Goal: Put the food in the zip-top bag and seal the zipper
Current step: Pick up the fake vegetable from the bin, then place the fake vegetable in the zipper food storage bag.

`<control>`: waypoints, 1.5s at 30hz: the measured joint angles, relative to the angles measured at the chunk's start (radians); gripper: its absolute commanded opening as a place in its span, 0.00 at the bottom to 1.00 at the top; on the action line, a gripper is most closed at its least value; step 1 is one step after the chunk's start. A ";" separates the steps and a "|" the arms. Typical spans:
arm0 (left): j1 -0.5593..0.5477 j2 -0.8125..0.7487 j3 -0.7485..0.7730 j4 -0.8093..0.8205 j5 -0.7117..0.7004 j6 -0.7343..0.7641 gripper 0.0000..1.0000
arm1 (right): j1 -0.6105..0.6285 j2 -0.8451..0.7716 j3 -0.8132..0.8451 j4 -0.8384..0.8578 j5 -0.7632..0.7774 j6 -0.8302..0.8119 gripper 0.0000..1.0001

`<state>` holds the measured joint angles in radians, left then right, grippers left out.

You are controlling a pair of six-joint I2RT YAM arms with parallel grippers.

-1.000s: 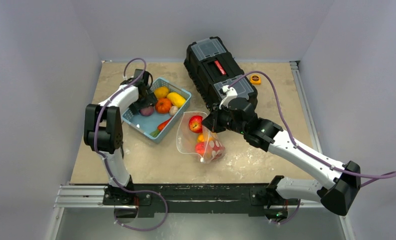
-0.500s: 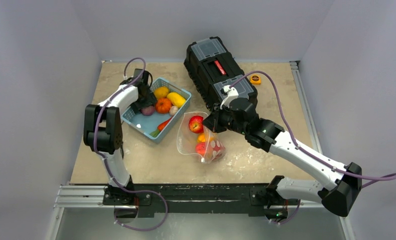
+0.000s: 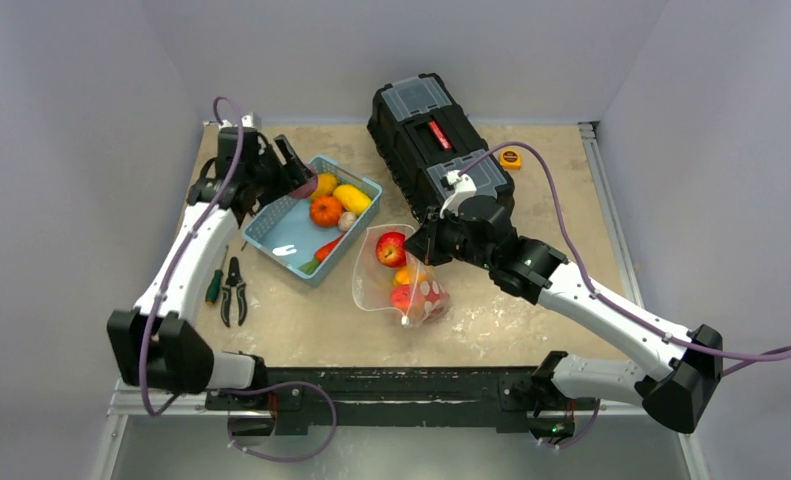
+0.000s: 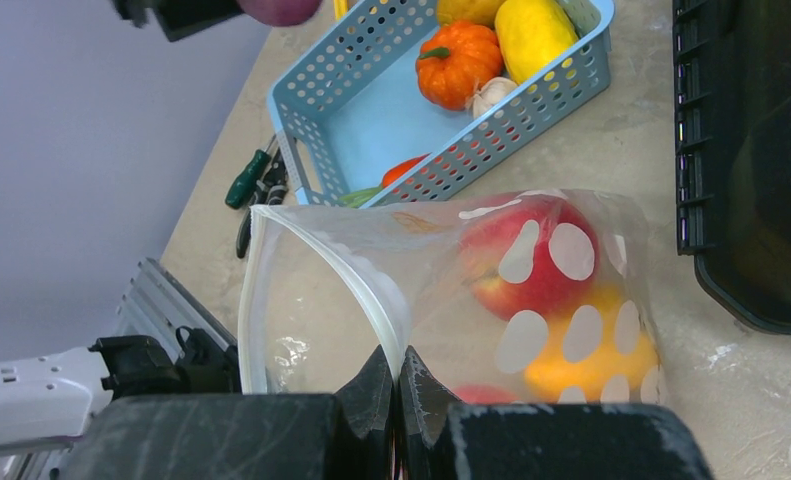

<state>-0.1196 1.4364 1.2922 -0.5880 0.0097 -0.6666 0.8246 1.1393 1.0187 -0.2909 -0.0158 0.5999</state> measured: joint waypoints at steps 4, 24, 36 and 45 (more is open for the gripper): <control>-0.002 -0.183 -0.066 0.129 0.212 0.059 0.48 | 0.000 0.000 0.000 0.013 -0.002 0.014 0.00; -0.333 -0.484 -0.168 0.143 0.801 0.550 0.47 | 0.000 0.002 0.000 0.101 -0.015 0.070 0.00; -0.512 -0.378 -0.155 -0.064 0.494 0.722 0.67 | 0.000 0.036 -0.005 0.135 -0.040 0.082 0.00; -0.517 -0.375 -0.155 -0.073 0.369 0.733 0.78 | 0.000 0.036 -0.011 0.143 -0.045 0.082 0.00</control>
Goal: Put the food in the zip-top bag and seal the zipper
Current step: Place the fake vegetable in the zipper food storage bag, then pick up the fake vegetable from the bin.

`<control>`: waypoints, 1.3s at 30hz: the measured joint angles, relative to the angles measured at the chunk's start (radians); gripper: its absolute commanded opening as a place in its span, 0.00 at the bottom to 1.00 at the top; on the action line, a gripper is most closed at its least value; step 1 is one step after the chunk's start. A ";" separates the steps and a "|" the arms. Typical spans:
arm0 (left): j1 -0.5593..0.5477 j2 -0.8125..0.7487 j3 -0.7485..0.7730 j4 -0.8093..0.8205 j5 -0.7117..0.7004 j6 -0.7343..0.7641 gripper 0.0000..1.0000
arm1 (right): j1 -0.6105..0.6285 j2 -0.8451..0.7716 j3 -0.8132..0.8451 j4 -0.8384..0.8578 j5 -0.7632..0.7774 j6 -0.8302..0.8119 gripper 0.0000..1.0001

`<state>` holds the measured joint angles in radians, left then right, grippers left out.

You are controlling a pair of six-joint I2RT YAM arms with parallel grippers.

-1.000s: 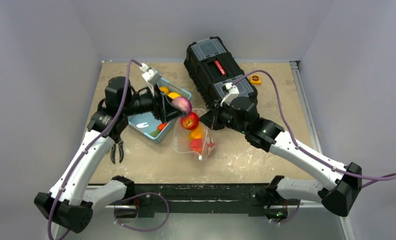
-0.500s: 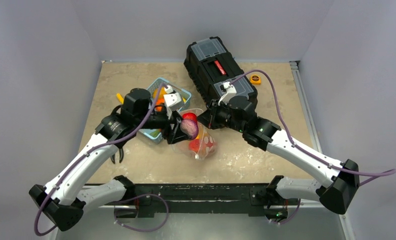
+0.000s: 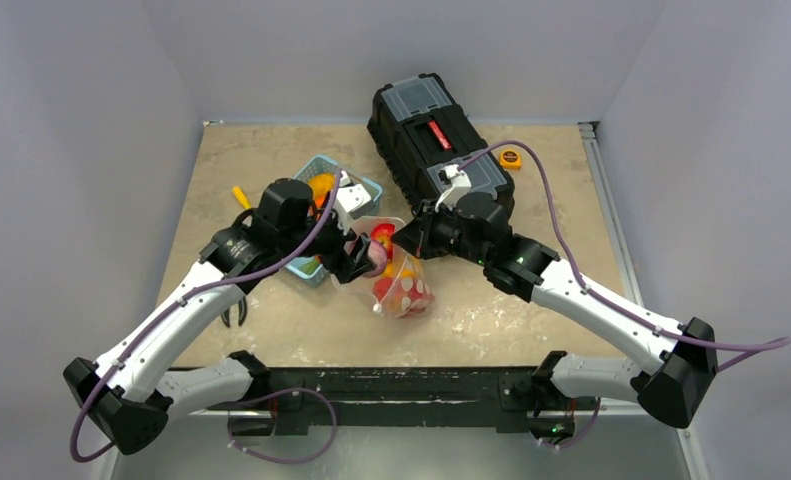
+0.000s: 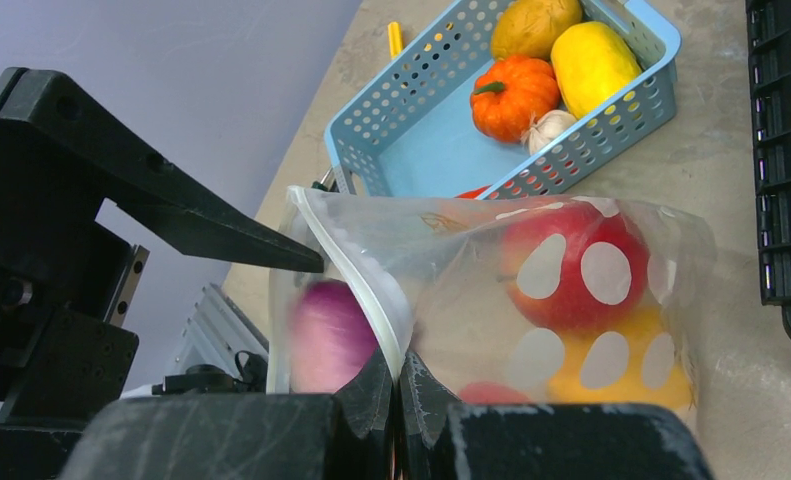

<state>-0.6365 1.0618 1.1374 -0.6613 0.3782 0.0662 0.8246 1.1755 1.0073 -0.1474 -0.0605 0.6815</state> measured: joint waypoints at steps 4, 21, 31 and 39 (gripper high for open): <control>0.000 0.009 0.000 0.000 -0.014 -0.002 0.82 | 0.000 0.000 -0.001 0.006 -0.010 0.001 0.00; 0.000 -0.104 -0.048 0.058 -0.144 -0.005 0.84 | 0.000 0.001 -0.011 0.022 -0.026 0.014 0.00; 0.000 -0.357 -0.173 0.206 -0.473 -0.049 0.88 | 0.000 0.002 -0.021 0.031 -0.040 0.015 0.00; 0.047 -0.336 -0.193 0.251 -0.734 -0.123 0.90 | 0.004 0.023 -0.021 0.054 -0.063 0.018 0.00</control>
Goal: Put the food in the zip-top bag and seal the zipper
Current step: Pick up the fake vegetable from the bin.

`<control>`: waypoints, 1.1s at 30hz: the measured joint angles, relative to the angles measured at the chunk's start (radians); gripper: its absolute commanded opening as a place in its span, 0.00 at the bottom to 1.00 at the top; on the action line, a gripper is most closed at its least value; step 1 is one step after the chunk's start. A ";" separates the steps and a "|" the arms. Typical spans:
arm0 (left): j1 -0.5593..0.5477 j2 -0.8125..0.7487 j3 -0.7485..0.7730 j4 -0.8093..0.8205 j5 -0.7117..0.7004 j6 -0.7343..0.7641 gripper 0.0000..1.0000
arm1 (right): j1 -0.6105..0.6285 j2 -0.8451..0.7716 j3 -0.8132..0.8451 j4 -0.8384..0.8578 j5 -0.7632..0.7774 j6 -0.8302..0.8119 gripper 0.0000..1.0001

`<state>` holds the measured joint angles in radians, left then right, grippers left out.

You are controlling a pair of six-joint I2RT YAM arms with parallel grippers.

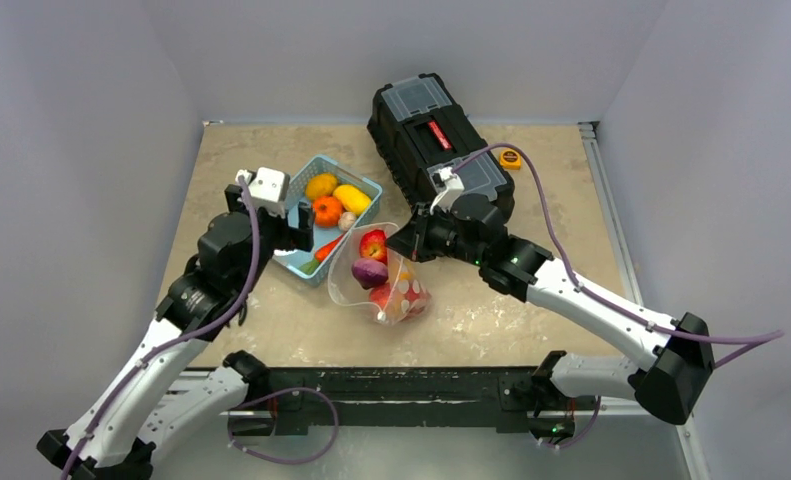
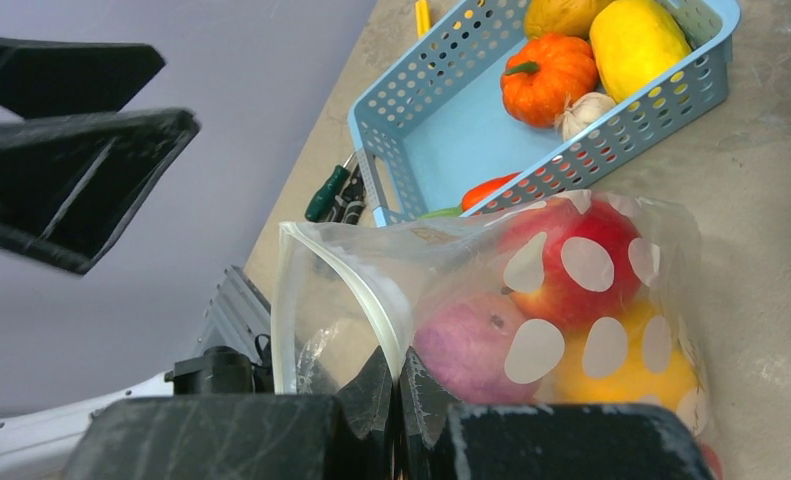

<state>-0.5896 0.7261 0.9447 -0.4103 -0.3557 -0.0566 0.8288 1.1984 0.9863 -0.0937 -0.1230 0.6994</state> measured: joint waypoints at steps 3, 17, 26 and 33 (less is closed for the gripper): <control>0.114 0.060 0.001 0.001 0.036 -0.051 0.90 | 0.002 0.000 0.000 -0.004 0.003 -0.004 0.00; 0.457 0.674 0.220 -0.056 0.512 -0.257 0.88 | 0.003 -0.083 -0.011 -0.057 0.085 -0.019 0.00; 0.472 0.835 0.317 -0.236 0.663 -0.264 0.84 | 0.003 -0.141 -0.030 -0.082 0.106 -0.034 0.00; 0.472 0.885 0.358 -0.269 0.691 -0.279 0.84 | 0.003 -0.138 -0.030 -0.082 0.106 -0.041 0.00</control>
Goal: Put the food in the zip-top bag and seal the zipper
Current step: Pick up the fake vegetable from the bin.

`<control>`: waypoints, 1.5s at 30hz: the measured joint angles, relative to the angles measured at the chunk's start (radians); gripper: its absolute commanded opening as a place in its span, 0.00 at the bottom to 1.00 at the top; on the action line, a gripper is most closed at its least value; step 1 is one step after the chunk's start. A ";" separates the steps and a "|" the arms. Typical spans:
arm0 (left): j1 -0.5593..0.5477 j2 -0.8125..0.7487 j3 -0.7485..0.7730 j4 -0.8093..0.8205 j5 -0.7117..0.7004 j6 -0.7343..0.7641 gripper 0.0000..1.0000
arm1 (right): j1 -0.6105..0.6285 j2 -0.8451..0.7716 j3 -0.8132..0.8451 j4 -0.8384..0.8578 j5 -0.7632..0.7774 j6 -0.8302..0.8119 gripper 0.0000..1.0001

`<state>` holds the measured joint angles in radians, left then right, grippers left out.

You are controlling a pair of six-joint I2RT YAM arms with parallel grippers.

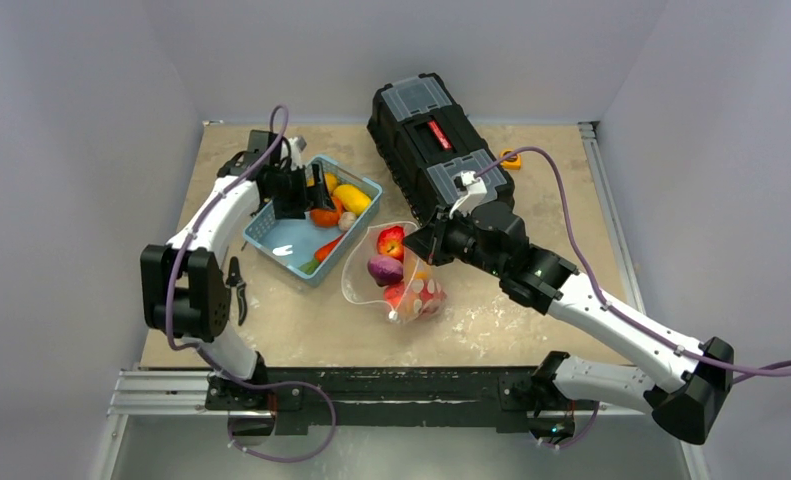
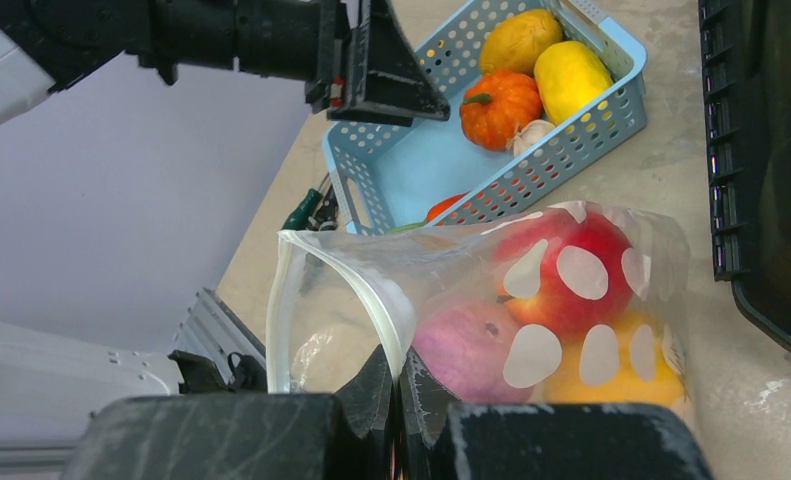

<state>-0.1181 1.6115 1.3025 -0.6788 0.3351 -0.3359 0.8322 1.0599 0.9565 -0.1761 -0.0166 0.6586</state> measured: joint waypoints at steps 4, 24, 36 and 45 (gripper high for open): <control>0.000 0.135 0.114 -0.019 -0.022 -0.070 0.85 | 0.000 0.000 0.000 0.000 0.000 -0.004 0.00; -0.011 0.348 0.192 -0.026 -0.177 -0.127 0.89 | 0.000 0.035 0.027 -0.054 0.027 -0.005 0.00; -0.039 0.368 0.192 0.061 -0.210 -0.125 0.66 | 0.000 0.051 0.031 -0.055 0.026 -0.005 0.00; -0.039 0.332 0.165 0.069 -0.220 -0.117 0.57 | 0.000 0.050 0.031 -0.051 0.026 -0.005 0.00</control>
<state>-0.1574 1.9430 1.4677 -0.6102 0.1154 -0.4534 0.8322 1.1099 0.9871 -0.2276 0.0090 0.6540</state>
